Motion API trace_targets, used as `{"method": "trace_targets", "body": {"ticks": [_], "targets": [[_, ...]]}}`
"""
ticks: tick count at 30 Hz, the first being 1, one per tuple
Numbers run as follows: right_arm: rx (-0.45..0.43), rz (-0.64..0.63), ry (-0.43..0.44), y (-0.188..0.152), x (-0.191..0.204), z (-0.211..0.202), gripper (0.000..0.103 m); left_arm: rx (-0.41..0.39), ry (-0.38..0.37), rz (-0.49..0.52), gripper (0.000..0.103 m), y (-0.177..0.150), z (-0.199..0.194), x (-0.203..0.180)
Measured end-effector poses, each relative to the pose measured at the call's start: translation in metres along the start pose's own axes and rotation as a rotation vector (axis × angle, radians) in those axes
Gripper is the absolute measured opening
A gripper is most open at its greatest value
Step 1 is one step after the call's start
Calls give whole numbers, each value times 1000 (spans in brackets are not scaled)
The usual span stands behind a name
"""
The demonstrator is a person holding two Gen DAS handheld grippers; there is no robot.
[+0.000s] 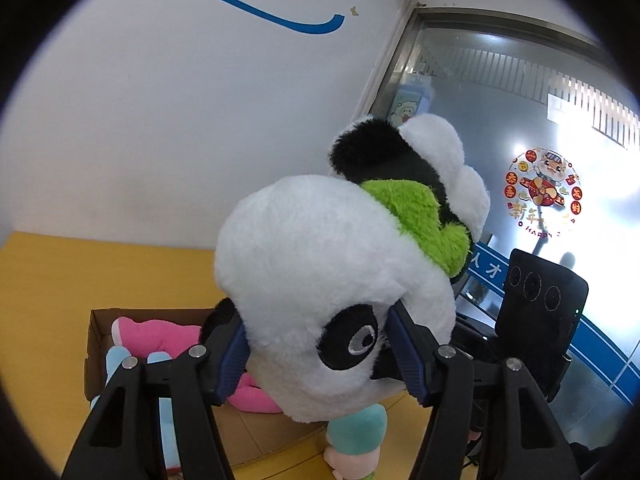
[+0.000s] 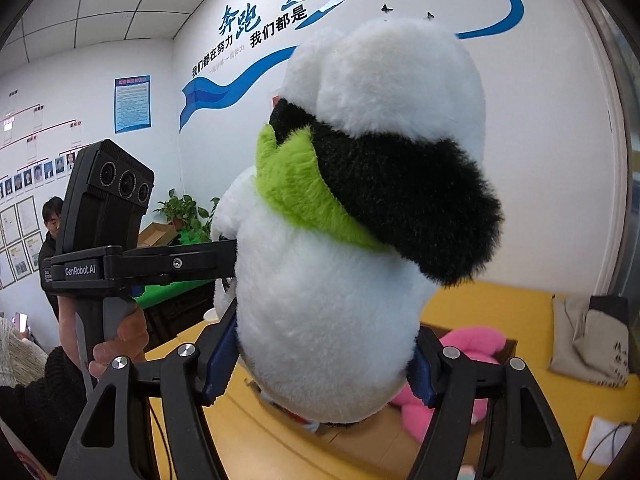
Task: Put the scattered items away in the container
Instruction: 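Carry the panda plush into the box beside the light-blue plush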
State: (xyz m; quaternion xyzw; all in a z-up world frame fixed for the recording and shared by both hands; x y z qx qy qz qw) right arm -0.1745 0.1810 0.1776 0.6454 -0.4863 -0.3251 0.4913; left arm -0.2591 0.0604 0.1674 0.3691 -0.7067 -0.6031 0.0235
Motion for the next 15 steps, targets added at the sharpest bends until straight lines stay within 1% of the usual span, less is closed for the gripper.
{"method": "trace_targets", "body": {"ticks": [3,5,8,11,15], "targets": [[19,-4,-6,9,-12,19,75,31,12,-27,63,3,24,27],[48,-4,-1,2,-25,36,75,54,23,-65,63,-5,42,50],[100,29,24,-19,-47,67,75,86,47,-143,63,-29,65,85],[157,94,59,-50,-66,99,75,123,87,-219,63,-60,84,115],[281,163,108,-96,-84,141,75,183,119,-318,63,-101,100,147]]}}
Point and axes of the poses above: each gripper's, at about its wrist camera, not at the fingertips, and z roughly the way its jaws point, x to its left, y to its top, the point moved 6 cm from there along z, roughly the way its jaws point, and after that the axes turned 6 degrees about -y, right-handed, at the moved point
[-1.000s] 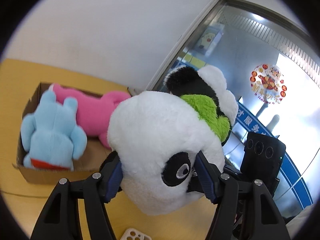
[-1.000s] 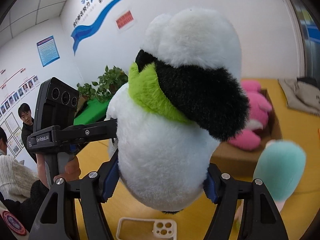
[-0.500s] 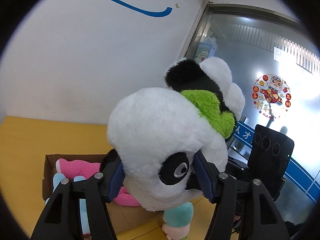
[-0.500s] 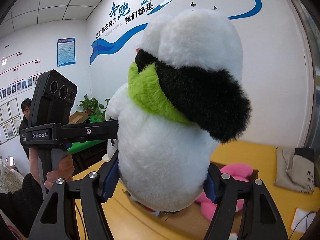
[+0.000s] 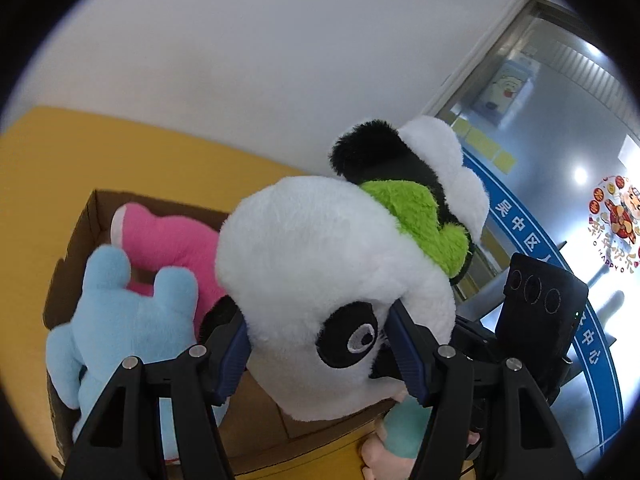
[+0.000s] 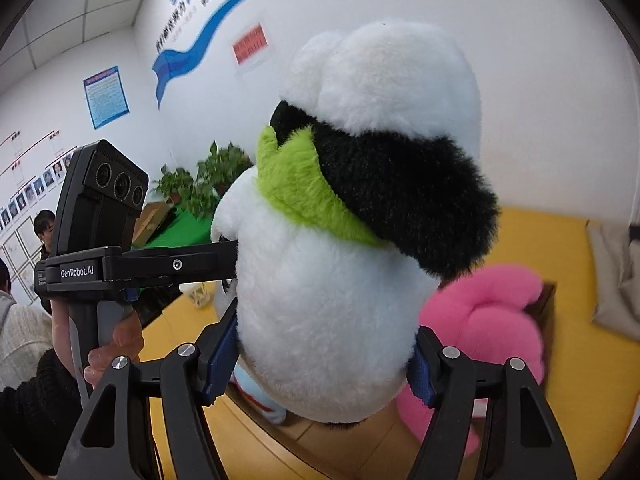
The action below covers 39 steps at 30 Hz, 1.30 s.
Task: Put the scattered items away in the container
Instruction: 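Carry the panda plush into the box beside the light-blue plush, then open both grippers and move them to the teal-and-pink plush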
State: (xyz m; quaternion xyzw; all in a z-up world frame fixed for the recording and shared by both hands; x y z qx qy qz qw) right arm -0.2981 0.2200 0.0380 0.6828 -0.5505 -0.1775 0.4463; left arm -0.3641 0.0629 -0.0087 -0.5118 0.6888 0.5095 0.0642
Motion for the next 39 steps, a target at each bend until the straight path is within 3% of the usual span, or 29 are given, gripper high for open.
{"method": "trace_targets", "body": {"ticks": [9,13,19,23,28,31,33,36,39], "targets": [[261,72,37,-68,-25,62,75,63,65,-165,61,-71,28,49],[376,63,-14,-91,-32,81,76,90,111,-178,50,-99,36,46],[499,79,-37,-130,-44,92,84,92,133,-186,49,-130,33,35],[509,116,-47,-141,-51,80,89,64,145,-167,49,-133,12,29],[381,85,-28,-110,-52,33,89,12,164,-124,49,-131,-16,22],[297,105,-120,-86,-73,14,89,14,178,-93,49,-133,-21,18],[286,150,-176,-78,-93,15,88,19,179,-77,49,-137,-22,15],[361,148,-188,-84,-97,45,70,33,163,-54,49,-141,-17,8],[355,165,-141,-90,-96,58,69,58,158,-18,49,-143,-11,-2]]}}
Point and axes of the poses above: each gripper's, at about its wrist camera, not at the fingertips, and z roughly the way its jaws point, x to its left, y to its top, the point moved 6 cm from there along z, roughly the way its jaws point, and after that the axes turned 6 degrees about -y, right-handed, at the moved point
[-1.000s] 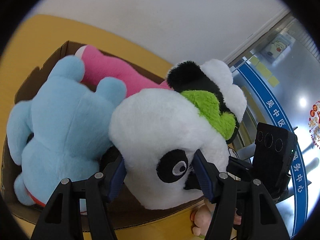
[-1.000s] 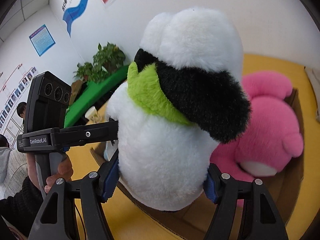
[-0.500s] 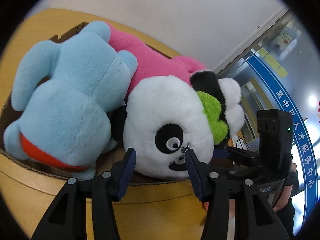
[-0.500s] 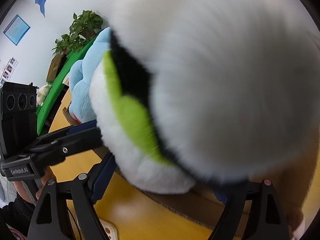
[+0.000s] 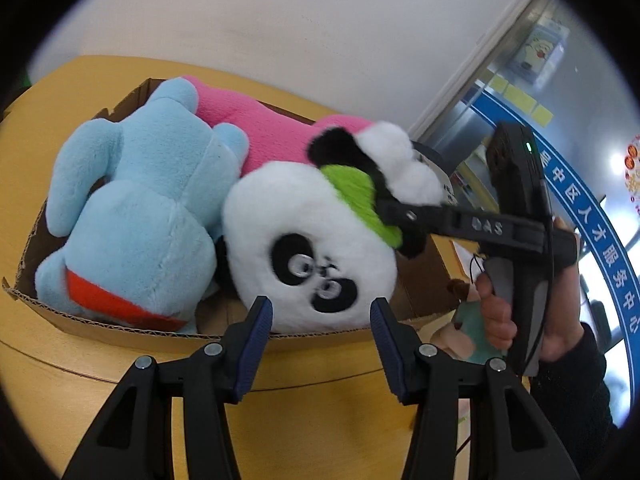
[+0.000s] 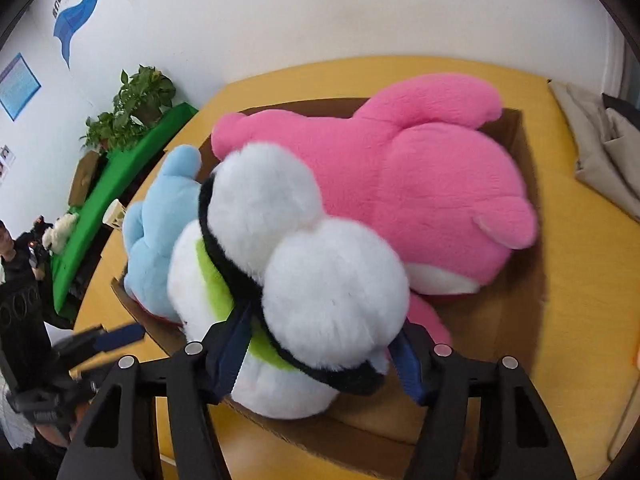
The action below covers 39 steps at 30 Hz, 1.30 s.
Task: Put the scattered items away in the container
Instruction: 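Open both grippers and move them to the teal-and-pink plush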
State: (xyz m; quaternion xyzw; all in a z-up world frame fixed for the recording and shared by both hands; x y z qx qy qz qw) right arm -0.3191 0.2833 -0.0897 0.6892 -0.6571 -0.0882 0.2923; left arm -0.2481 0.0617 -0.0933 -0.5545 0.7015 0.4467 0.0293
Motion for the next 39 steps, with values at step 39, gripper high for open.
{"method": "trace_targets", "body": {"ticks": [39], "targets": [[-395,14,-303,-136,59,-217,103,-162,245,246,62,-39,-82,-121]]}}
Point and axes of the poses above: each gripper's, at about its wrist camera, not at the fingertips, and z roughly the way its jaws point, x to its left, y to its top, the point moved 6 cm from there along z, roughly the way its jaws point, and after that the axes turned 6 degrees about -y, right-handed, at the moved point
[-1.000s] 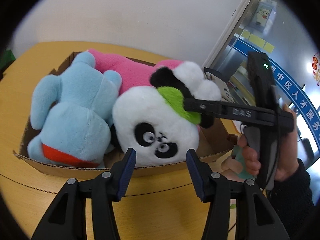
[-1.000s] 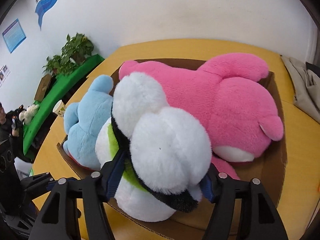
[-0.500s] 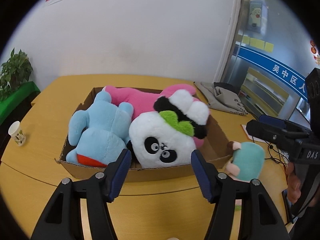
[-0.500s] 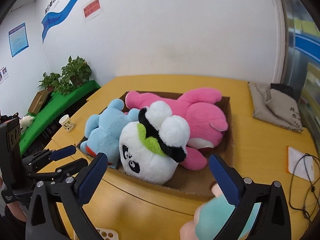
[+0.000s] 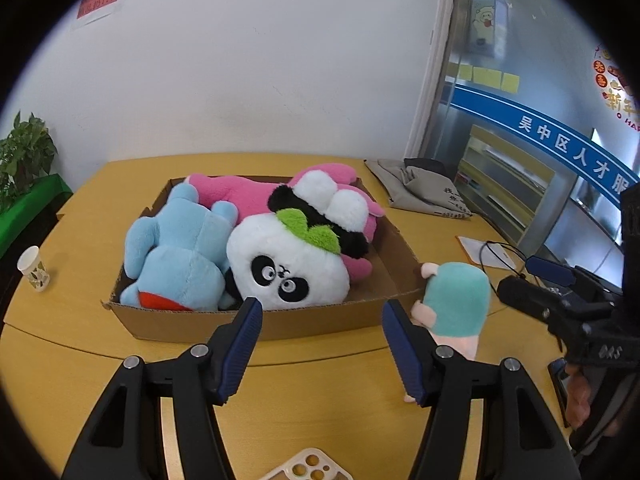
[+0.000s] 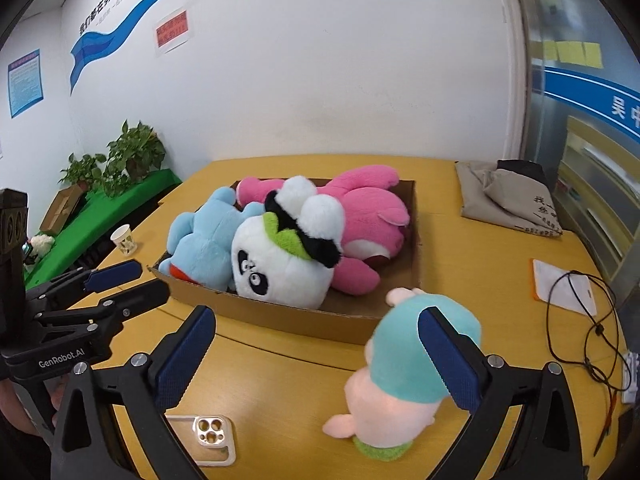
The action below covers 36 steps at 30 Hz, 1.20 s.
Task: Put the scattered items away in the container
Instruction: 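Open both grippers and move them to the teal-and-pink plush, then close both grippers on the teal-and-pink plush and lift it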
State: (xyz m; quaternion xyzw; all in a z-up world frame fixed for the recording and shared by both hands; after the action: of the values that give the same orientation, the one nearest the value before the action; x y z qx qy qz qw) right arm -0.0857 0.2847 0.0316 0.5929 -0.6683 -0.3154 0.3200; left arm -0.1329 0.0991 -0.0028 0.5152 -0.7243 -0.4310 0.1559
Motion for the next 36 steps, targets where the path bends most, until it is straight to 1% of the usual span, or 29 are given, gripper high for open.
{"method": "trace_targets", "body": {"ticks": [2,4,6,8,10,11,13,16,17,18,19,20,21,22,25,28,31,33,36], "targets": [[-1,43,-16,-7,-21,-2,103,10,-29,-7,62,-4,0,-1],[26,114,-58,-20,-51,3,103,21,-34,-20,62,-9,0,1],[76,198,-96,-40,-79,15,103,34,-29,-35,62,-14,2,3],[139,269,-103,-61,-98,30,103,44,-31,-53,62,-17,4,4],[195,322,-47,-81,-102,47,103,49,-30,-67,62,-20,6,5],[219,342,-4,-89,-99,57,103,56,-32,-75,62,-21,8,5],[250,352,37,-100,-89,72,103,64,-36,-79,62,-23,9,4],[269,323,56,-110,-72,94,103,67,-32,-73,62,-26,9,1],[270,309,44,-112,-68,100,102,69,-34,-71,62,-27,9,0],[271,290,5,-115,-66,106,101,72,-35,-65,62,-28,8,-1],[274,270,-38,-118,-66,109,93,72,-32,-59,62,-28,7,-1],[275,254,-59,-120,-66,111,87,70,-29,-51,62,-28,6,-1],[267,249,-57,-120,-66,109,85,67,-28,-50,62,-28,6,-1],[261,243,-57,-120,-66,106,80,66,-27,-54,62,-29,7,0],[259,198,-71,-124,-63,98,74,72,-38,-66,62,-30,10,2],[267,123,-84,-130,-55,85,71,71,-46,-57,62,-28,12,-2],[278,34,-84,-139,-43,65,71,90,-91,-45,62,-30,19,-13],[285,-11,-48,-146,-31,52,71,116,-136,-31,62,-34,27,-25],[298,-104,12,-160,-7,37,71,188,-248,-46,62,-47,51,-43]]}}
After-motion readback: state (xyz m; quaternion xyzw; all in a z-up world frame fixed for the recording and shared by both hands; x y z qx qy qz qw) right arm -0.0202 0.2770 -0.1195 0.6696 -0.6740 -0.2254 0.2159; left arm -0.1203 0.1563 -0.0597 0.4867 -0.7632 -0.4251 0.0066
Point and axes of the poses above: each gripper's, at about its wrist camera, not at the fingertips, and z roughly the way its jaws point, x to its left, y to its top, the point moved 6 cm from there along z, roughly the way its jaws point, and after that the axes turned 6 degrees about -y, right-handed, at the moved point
